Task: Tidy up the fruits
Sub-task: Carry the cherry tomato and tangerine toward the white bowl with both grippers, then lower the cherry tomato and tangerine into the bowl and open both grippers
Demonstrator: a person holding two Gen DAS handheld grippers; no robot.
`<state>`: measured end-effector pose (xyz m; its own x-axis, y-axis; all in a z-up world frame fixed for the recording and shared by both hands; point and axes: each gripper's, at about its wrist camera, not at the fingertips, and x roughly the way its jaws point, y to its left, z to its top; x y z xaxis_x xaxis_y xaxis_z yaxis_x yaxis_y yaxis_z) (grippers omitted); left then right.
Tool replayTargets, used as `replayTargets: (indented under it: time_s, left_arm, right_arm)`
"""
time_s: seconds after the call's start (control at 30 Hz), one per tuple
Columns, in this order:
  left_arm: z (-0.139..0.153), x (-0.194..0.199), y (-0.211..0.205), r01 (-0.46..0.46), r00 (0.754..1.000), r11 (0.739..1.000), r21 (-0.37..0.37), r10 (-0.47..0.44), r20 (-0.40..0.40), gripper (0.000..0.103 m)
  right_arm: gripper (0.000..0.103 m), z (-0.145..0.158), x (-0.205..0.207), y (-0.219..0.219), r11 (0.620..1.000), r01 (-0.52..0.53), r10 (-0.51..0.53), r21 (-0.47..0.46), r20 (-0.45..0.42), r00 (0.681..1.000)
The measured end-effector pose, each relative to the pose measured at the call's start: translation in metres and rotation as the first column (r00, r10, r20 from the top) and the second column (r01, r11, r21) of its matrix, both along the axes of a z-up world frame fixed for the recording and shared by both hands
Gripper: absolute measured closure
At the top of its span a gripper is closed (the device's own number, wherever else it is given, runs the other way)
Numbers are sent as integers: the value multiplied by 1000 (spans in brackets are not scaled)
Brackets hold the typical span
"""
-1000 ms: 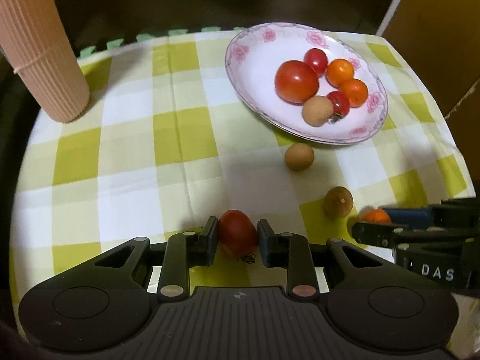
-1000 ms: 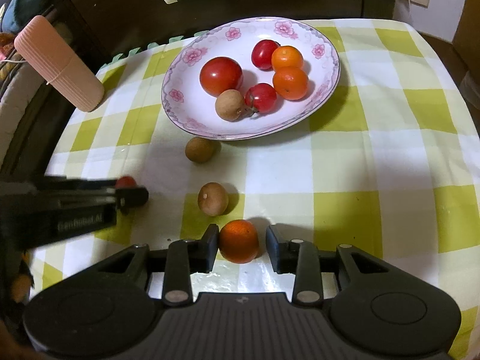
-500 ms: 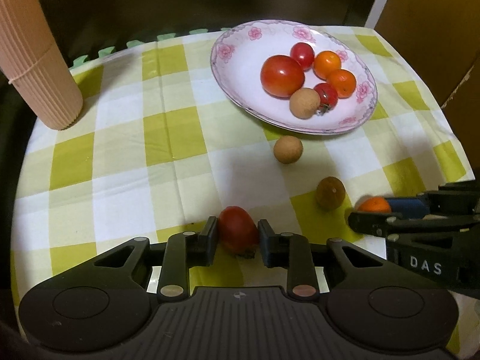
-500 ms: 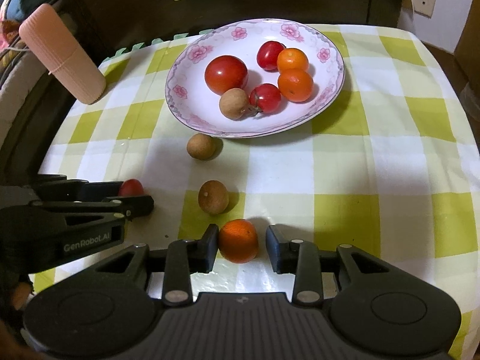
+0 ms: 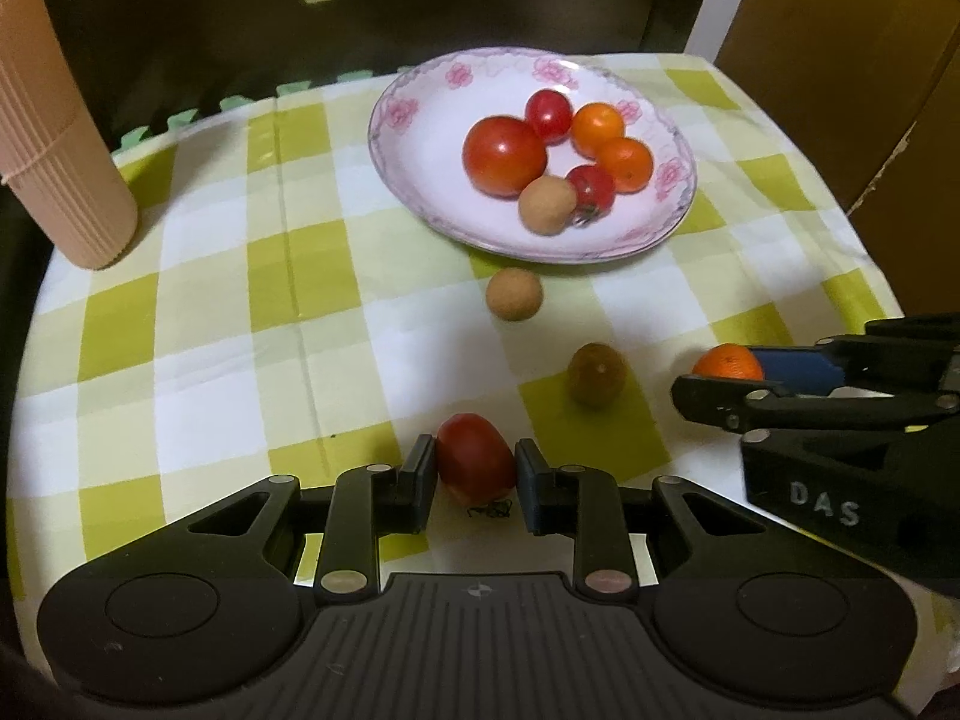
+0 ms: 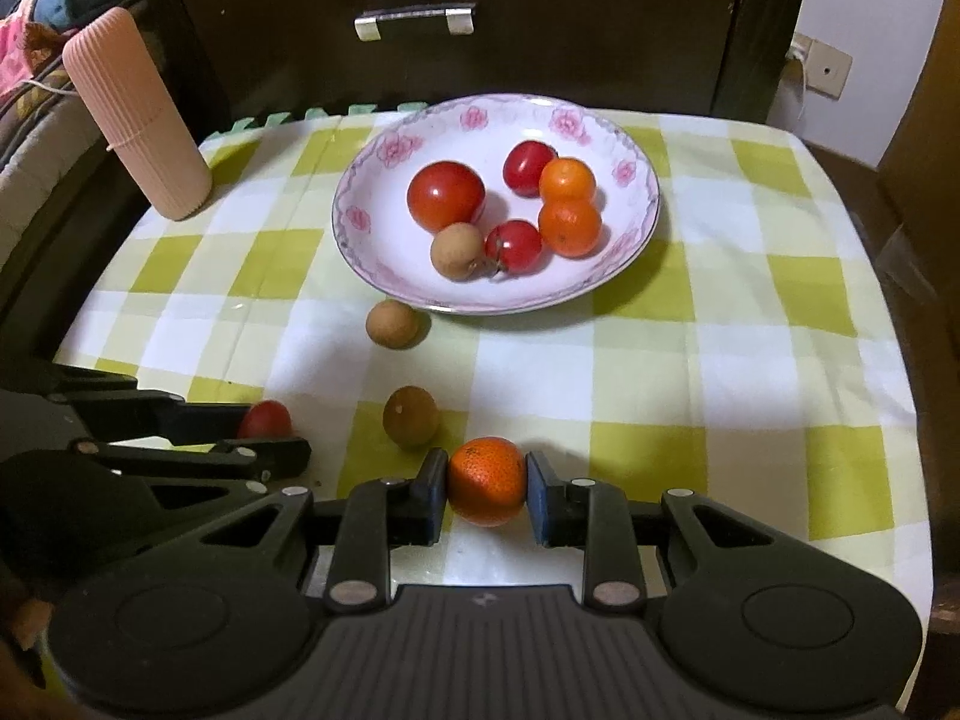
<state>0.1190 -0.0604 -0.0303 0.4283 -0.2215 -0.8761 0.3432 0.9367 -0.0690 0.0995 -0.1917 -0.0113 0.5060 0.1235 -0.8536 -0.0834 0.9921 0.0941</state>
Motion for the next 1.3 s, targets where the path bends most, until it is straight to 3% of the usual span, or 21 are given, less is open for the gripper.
replayTargets:
  time_s: [0.53,1.3]
  left_arm:
    - [13,5,-5,5,999,1000,-25,-4,38,68]
    - [32,35,-21,9,997,998,-55,-5,83,68]
  right_arm:
    - [76,8,2,4,1000,3,-2,-29,44,999]
    - [76,23,25,-13,998,51,-52,26,59,997]
